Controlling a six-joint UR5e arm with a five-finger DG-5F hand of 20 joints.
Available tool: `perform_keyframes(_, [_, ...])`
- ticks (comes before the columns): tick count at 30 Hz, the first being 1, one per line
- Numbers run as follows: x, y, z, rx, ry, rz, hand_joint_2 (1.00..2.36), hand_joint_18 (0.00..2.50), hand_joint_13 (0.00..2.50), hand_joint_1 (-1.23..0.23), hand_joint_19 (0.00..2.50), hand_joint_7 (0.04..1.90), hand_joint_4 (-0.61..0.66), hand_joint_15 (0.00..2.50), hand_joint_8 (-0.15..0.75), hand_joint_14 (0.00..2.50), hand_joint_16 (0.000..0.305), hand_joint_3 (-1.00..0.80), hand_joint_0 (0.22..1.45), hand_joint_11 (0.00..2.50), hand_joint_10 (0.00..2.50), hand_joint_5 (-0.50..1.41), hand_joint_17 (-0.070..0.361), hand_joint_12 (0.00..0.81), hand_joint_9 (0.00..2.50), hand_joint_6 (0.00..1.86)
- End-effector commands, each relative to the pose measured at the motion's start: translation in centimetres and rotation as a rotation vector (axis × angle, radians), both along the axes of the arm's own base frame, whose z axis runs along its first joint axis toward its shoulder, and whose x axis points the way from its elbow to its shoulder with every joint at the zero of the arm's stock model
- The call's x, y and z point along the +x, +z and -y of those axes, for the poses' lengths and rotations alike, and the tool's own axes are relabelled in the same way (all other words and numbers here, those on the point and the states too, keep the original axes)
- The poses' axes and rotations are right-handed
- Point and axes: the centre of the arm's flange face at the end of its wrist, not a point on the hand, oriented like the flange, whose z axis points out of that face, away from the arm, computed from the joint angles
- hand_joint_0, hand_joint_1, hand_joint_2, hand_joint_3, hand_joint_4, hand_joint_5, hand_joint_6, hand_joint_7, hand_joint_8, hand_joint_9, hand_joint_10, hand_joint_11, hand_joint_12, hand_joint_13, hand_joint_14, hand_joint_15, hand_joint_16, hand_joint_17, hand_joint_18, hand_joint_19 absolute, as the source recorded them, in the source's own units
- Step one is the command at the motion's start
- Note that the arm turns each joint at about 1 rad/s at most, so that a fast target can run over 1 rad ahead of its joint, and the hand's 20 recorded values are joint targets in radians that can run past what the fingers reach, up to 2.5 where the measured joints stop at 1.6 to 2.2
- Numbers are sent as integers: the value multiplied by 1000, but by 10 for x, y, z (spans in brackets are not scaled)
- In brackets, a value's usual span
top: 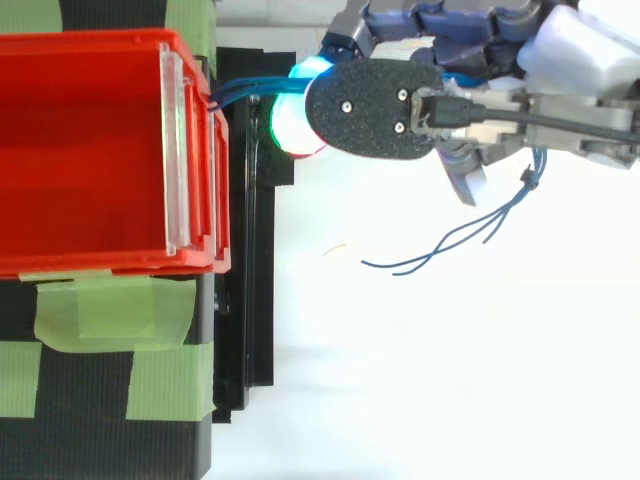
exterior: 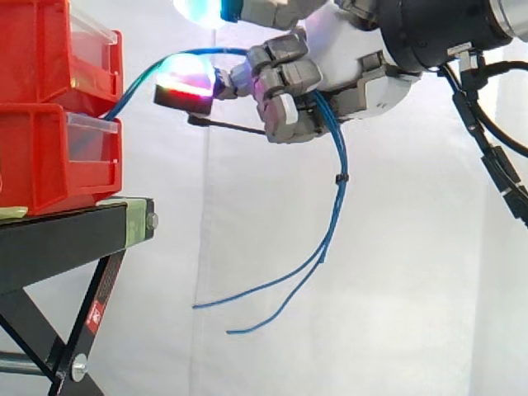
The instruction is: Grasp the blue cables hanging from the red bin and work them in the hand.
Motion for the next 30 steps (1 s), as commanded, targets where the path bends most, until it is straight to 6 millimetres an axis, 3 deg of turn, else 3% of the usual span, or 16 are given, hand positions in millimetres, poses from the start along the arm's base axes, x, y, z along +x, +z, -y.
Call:
perform_keyframes(1, [-5, -1, 8, -57, -49, -45, 1002, 1199, 833, -622, 1374, 1303, 260, 1889, 511, 2500, 60, -948, 828, 2500, 2500, 310, 134, 522, 782, 166])
perform_keyframes(17, [-10, 0, 22, -80, -74, -85, 1003, 1199, 833, -622, 1374, 1293, 260, 1889, 511, 2500, 60, -913, 857, 2500, 2500, 319, 134, 522, 782, 209])
perform_keyframes(24, [-9, 0, 23, -77, -77, -80, 1010, 1199, 833, -643, 1374, 1293, 243, 1889, 511, 2500, 60, -777, 893, 2500, 2500, 310, 134, 522, 782, 262])
perform_keyframes(30, [-6, 6, 22, -73, -78, -63, 1011, 1199, 833, -658, 1374, 1246, 247, 1889, 511, 2500, 60, -767, 909, 2500, 2500, 248, 134, 522, 782, 453])
